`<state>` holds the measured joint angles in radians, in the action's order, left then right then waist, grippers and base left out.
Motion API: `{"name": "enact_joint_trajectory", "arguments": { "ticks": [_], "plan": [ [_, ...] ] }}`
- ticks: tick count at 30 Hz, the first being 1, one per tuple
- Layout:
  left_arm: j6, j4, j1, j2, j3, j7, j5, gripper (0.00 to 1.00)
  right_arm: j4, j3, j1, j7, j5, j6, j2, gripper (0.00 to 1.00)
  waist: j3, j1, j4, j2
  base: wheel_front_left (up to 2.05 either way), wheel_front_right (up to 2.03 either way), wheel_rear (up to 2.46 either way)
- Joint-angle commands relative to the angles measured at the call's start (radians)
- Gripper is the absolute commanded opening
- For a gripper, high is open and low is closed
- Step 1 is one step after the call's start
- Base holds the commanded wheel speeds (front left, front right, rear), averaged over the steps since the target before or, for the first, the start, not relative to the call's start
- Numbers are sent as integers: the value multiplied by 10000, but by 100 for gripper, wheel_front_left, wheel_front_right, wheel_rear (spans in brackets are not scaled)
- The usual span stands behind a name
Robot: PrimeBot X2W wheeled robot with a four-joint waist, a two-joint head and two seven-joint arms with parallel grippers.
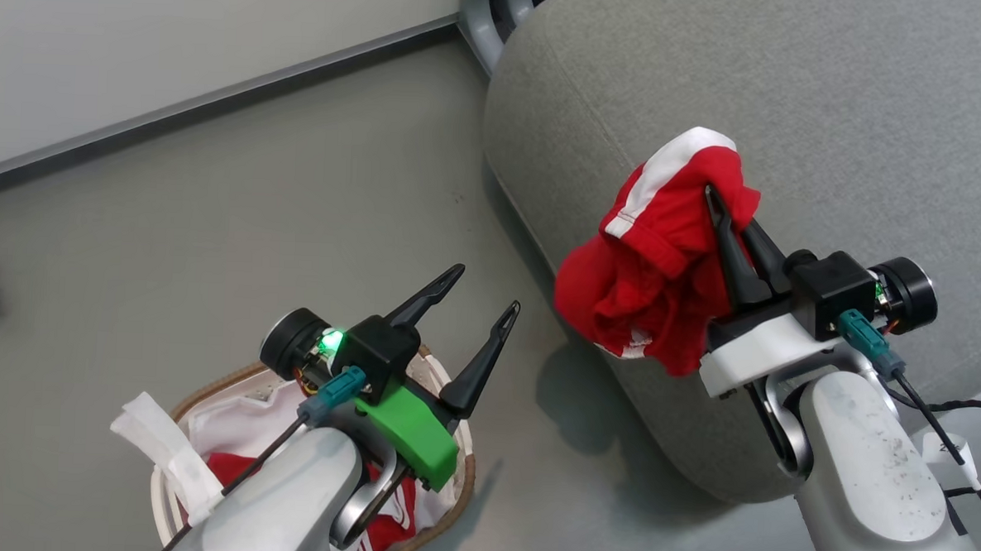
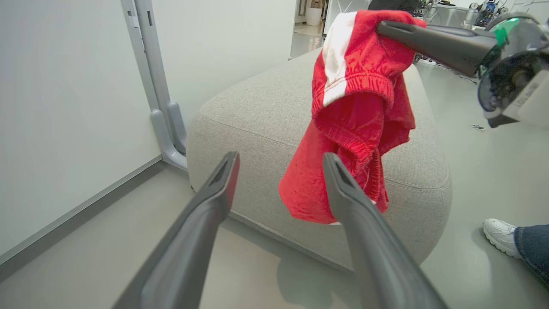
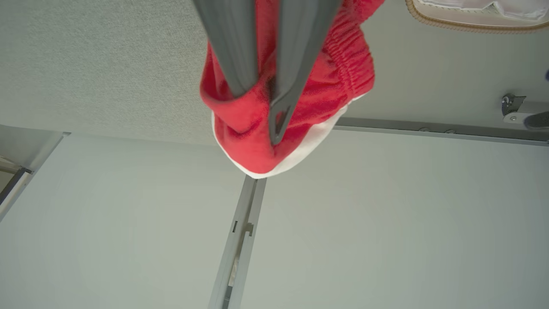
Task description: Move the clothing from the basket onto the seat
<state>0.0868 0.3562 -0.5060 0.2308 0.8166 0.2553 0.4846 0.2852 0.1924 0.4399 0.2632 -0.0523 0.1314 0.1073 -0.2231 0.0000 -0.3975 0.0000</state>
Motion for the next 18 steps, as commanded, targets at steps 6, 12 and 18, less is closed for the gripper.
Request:
{"name": "enact_joint_trajectory", "arguments": {
  "ticks": [6,12,18],
  "plan": [
    [53,-111,-302,57,162,-140,-144,100,-270,-270,-331,24,117,-14,-63,0,-619,0,-648,0,0,0,0],
    [70,-169,-387,90,318,-200,-187,100,-412,-466,-495,24,128,-14,-53,0,-782,0,-574,0,0,0,0],
    [76,-262,-430,74,423,-228,-195,100,-467,-642,-533,24,168,-12,-34,0,-976,0,-319,0,0,0,0]
  ]
}}
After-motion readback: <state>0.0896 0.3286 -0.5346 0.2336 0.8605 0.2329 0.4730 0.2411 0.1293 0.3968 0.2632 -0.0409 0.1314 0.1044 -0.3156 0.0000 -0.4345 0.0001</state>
